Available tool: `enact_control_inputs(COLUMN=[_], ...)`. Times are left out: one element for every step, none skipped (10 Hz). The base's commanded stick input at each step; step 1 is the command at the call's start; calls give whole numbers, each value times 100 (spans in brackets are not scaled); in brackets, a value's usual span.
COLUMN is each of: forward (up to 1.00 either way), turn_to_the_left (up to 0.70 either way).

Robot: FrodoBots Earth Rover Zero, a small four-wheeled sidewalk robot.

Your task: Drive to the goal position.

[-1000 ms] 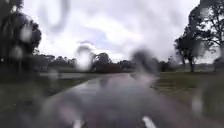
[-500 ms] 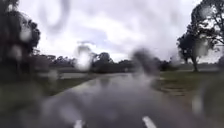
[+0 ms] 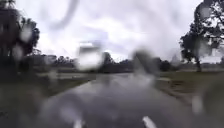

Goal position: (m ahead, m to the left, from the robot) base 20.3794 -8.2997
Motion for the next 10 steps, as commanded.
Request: enact_control_inputs(forward=[85,85,85,85,85,85,85,85,85,85], turn_to_the_left=[0,0,0,0,0,0,0,0,0,0])
